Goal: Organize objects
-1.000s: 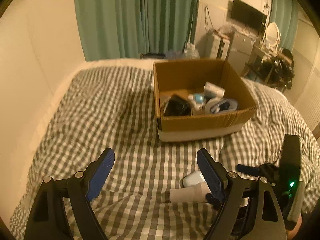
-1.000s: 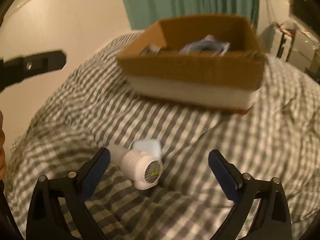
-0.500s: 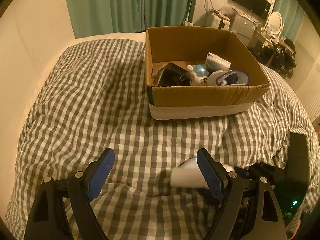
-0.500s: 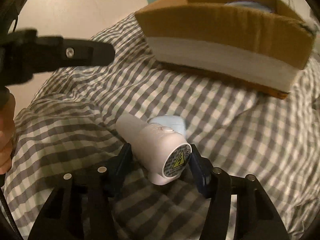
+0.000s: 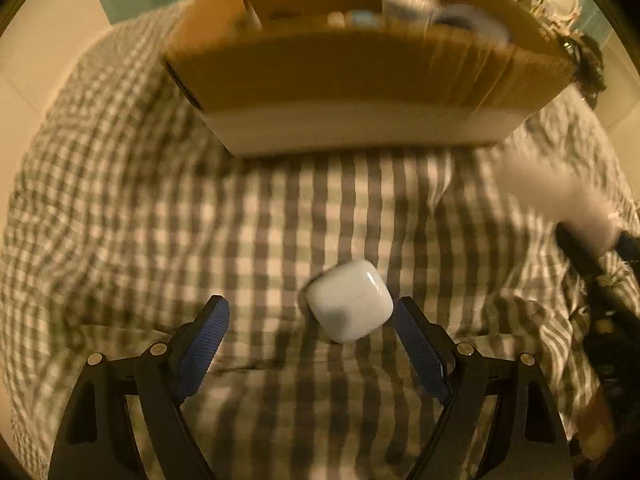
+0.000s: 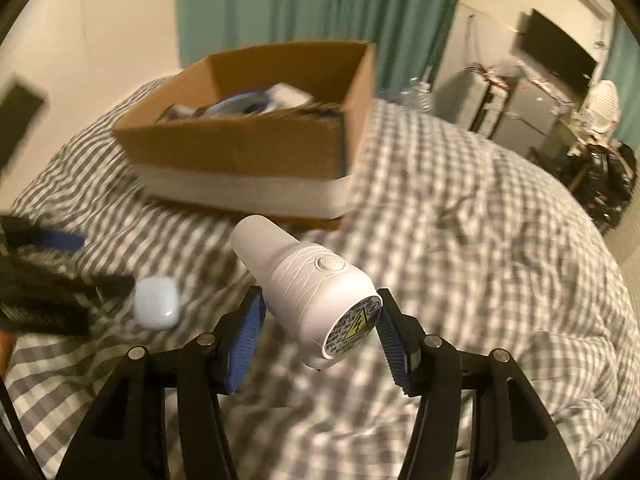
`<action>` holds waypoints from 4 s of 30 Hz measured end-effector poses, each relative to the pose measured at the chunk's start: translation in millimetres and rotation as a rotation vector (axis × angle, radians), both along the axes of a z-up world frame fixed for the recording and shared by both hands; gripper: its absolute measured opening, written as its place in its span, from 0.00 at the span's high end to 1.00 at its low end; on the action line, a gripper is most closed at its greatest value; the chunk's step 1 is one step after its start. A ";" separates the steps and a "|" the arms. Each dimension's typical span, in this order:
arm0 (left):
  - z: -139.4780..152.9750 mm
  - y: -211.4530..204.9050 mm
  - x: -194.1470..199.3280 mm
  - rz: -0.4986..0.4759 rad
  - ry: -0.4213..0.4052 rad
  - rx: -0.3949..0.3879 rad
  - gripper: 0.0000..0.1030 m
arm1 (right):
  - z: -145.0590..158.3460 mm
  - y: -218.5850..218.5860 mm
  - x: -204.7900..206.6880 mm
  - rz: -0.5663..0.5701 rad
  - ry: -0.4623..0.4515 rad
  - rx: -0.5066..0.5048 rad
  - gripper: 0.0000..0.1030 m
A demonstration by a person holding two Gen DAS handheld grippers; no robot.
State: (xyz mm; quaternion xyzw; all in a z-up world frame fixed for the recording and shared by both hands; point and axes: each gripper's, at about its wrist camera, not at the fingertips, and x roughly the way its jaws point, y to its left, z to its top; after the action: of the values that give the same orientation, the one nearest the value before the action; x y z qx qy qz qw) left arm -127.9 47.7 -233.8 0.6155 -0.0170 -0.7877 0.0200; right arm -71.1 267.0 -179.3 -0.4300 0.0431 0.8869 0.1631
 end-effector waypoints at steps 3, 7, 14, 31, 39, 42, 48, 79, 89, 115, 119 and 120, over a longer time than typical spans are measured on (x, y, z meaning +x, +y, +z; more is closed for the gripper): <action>-14.8 4.3 -7.0 0.007 -0.048 0.042 0.16 | 6.6 4.2 1.5 -0.020 0.020 0.036 0.46; -35.8 1.9 -15.2 0.043 -0.112 0.075 0.22 | 13.7 3.0 1.4 -0.022 0.046 0.080 0.46; -35.1 -10.9 -15.5 0.095 -0.091 0.134 0.45 | 21.5 -4.9 0.5 -0.009 0.075 0.127 0.46; 66.5 -24.2 31.5 0.069 0.196 0.173 0.45 | 86.1 -14.1 22.0 -0.018 0.225 0.165 0.46; 129.8 -1.4 47.4 0.003 0.446 0.129 0.45 | 127.2 -19.9 24.5 -0.006 0.312 0.163 0.46; 152.4 6.2 45.8 -0.019 0.542 0.116 0.45 | 139.1 -19.1 24.6 -0.008 0.340 0.159 0.46; 190.8 9.4 38.2 -0.045 0.682 0.103 0.45 | 162.1 -15.3 20.5 -0.017 0.396 0.148 0.46; 91.5 -28.5 -109.6 0.006 0.474 0.088 0.45 | 58.2 37.7 -127.3 0.039 0.194 0.007 0.46; 103.8 -30.5 -105.6 0.017 0.498 0.095 0.32 | 62.6 46.9 -125.4 0.024 0.222 -0.014 0.36; 213.0 -29.3 27.1 -0.017 0.790 0.050 0.17 | 157.6 7.3 -17.6 -0.025 0.426 -0.019 0.03; 213.2 -20.0 50.1 -0.067 0.836 0.014 0.17 | 155.8 -4.8 -4.5 -0.024 0.431 -0.013 0.03; 213.4 -17.7 54.3 -0.079 0.842 0.006 0.17 | 155.6 -7.6 -1.9 -0.024 0.432 -0.009 0.03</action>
State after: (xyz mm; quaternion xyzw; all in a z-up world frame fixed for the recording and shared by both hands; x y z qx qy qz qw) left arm -73.6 30.0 -20.3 0.2387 -0.0287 -0.9706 -0.0067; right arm -73.0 259.4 -23.7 -0.2300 0.0863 0.9563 0.1586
